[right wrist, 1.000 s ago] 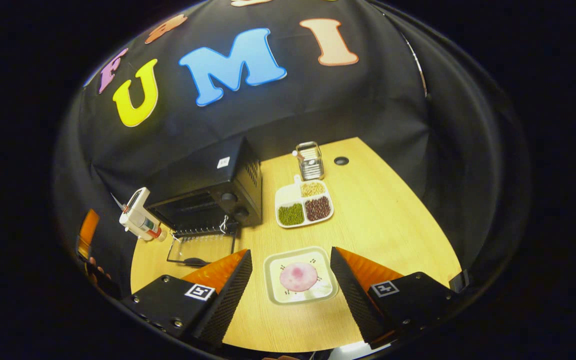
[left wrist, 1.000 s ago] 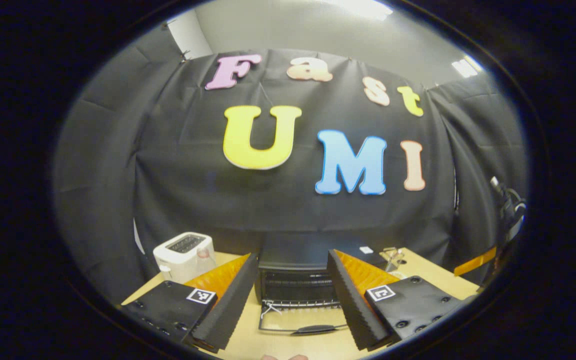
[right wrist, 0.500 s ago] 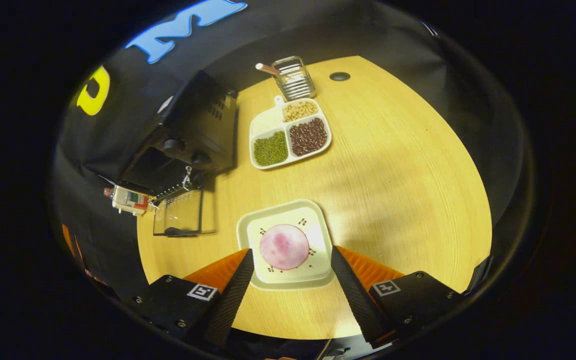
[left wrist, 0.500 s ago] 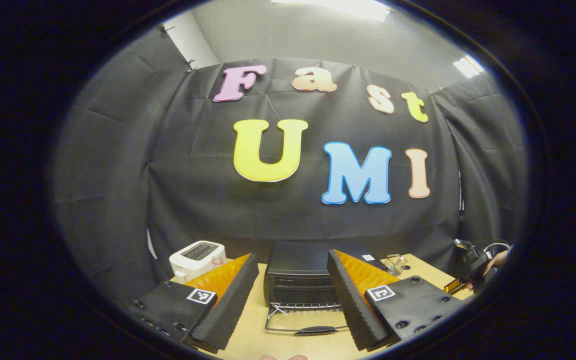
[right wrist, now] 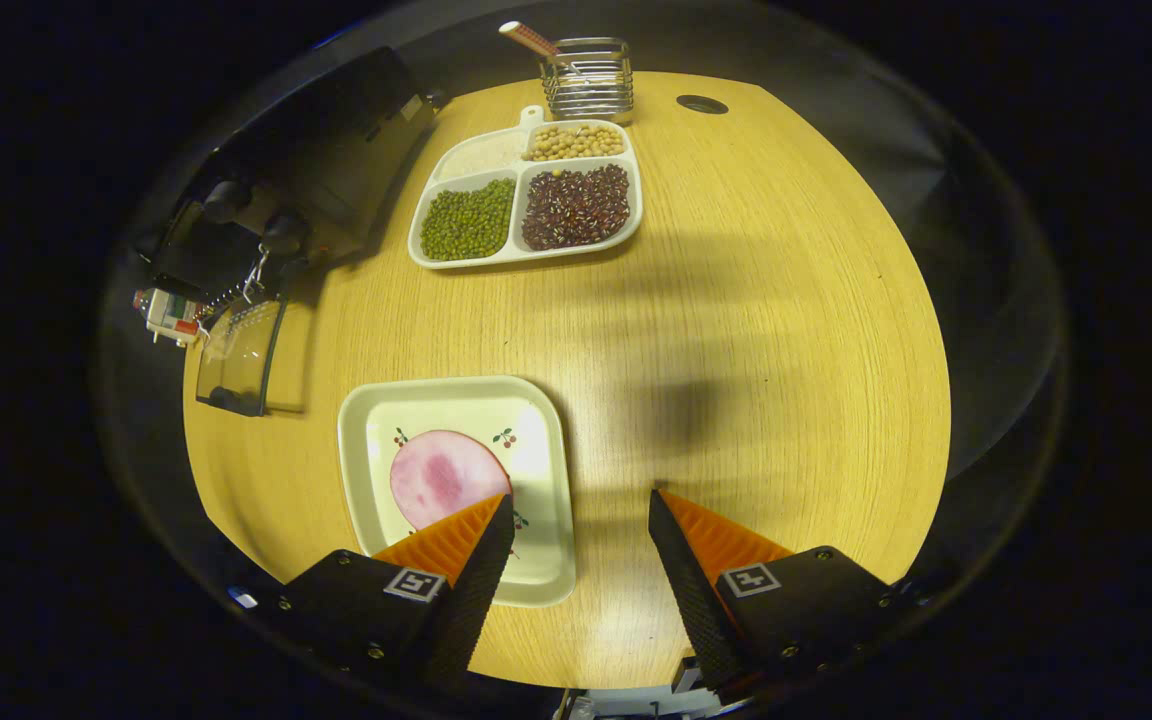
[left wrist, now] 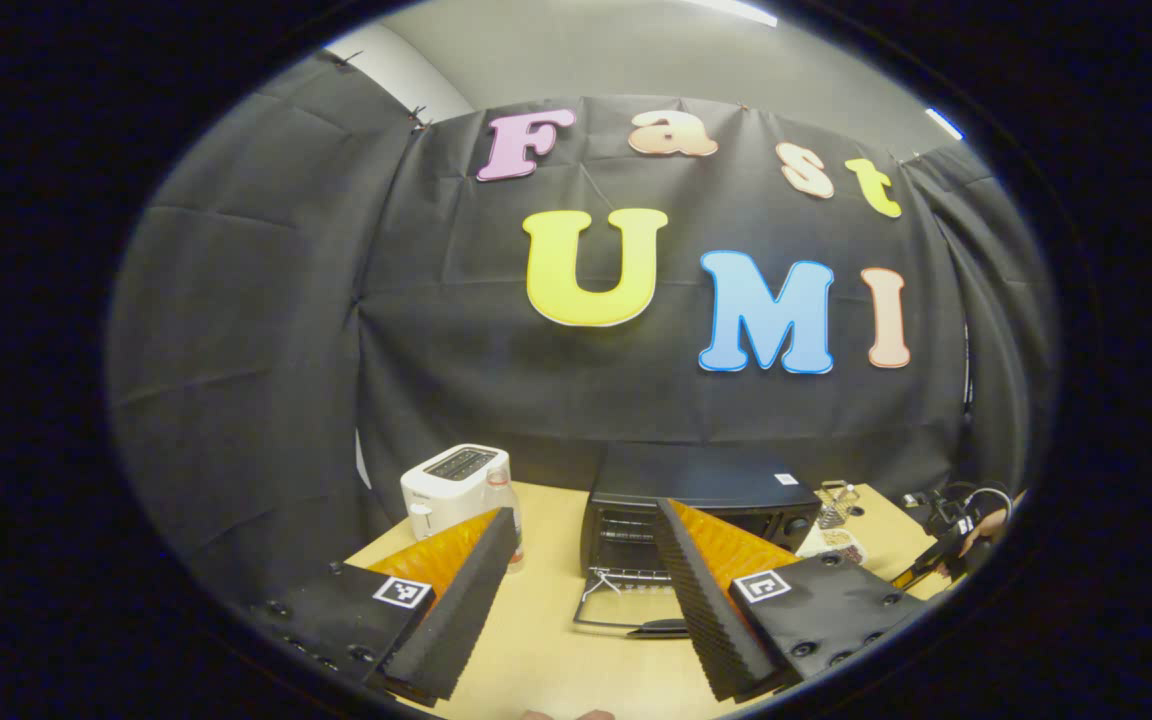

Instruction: Open the electric oven with the left hand, put the food in, and close the electric oven.

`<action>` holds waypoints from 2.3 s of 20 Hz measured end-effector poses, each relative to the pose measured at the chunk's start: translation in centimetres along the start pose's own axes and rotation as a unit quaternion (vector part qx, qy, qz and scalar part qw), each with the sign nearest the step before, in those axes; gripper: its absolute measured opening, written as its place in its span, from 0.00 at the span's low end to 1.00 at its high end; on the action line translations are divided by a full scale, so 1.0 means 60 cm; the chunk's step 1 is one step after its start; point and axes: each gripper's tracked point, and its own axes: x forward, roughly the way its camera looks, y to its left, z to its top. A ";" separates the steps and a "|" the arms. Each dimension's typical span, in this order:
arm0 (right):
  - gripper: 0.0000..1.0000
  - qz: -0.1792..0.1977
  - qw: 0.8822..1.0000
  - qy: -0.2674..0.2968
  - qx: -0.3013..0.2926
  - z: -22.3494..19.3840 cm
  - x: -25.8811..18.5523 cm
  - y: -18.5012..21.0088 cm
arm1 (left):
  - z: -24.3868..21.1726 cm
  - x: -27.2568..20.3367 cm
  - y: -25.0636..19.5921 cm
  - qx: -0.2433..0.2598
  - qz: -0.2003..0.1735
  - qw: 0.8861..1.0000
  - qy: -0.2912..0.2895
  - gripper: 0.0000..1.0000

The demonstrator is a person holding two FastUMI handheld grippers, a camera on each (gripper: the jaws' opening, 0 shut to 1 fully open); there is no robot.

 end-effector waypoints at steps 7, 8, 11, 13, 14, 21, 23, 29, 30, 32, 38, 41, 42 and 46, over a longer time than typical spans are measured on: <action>0.53 0.007 1.000 0.009 -0.003 0.000 0.030 0.024 | -0.017 -0.004 0.009 -0.003 0.009 1.000 0.008 0.94; 0.40 0.003 1.000 0.012 0.022 0.005 0.017 0.029 | -0.023 -0.001 0.004 -0.005 0.008 1.000 0.011 0.94; 0.01 0.024 0.998 0.037 0.053 0.003 0.024 0.029 | -0.028 0.002 0.002 -0.004 0.006 1.000 0.014 0.98; 0.01 0.033 0.997 0.029 0.068 -0.004 0.038 0.027 | -0.021 0.002 0.001 0.000 0.003 1.000 0.009 0.99; 0.00 0.039 0.997 0.028 0.068 -0.003 0.022 0.025 | -0.016 0.003 -0.003 0.002 0.001 1.000 0.005 0.99; 0.00 0.163 0.972 0.005 0.169 -0.013 0.005 0.054 | -0.002 0.017 -0.012 0.013 -0.005 1.000 0.004 0.94; 0.00 0.197 0.962 -0.005 0.190 -0.017 -0.006 0.060 | -0.005 0.020 -0.015 0.013 -0.007 1.000 0.006 0.98; 0.01 0.250 0.941 -0.035 0.227 -0.029 -0.028 0.072 | 0.006 0.030 -0.040 0.014 -0.017 1.000 0.003 0.99; 0.01 0.257 0.937 -0.041 0.231 -0.032 -0.034 0.075 | 0.007 0.031 -0.047 0.016 -0.020 1.000 0.000 0.99; 0.01 0.274 0.927 -0.054 0.249 -0.032 -0.047 0.083 | 0.012 0.036 -0.056 0.020 -0.027 0.999 -0.002 0.99; 0.00 0.346 0.875 -0.095 0.326 -0.022 -0.114 0.129 | 0.018 0.049 -0.075 0.023 -0.047 0.999 -0.007 0.99; 0.00 0.363 0.858 -0.103 0.349 -0.028 -0.145 0.168 | 0.011 0.055 -0.079 0.034 -0.053 0.998 -0.010 0.98; 0.00 0.364 0.856 -0.109 0.350 -0.030 -0.154 0.181 | 0.010 0.058 -0.083 0.036 -0.057 0.998 -0.011 0.94; 0.00 0.380 0.847 -0.108 0.356 -0.044 -0.184 0.247 | 0.020 0.050 -0.090 0.031 -0.076 0.996 -0.023 0.99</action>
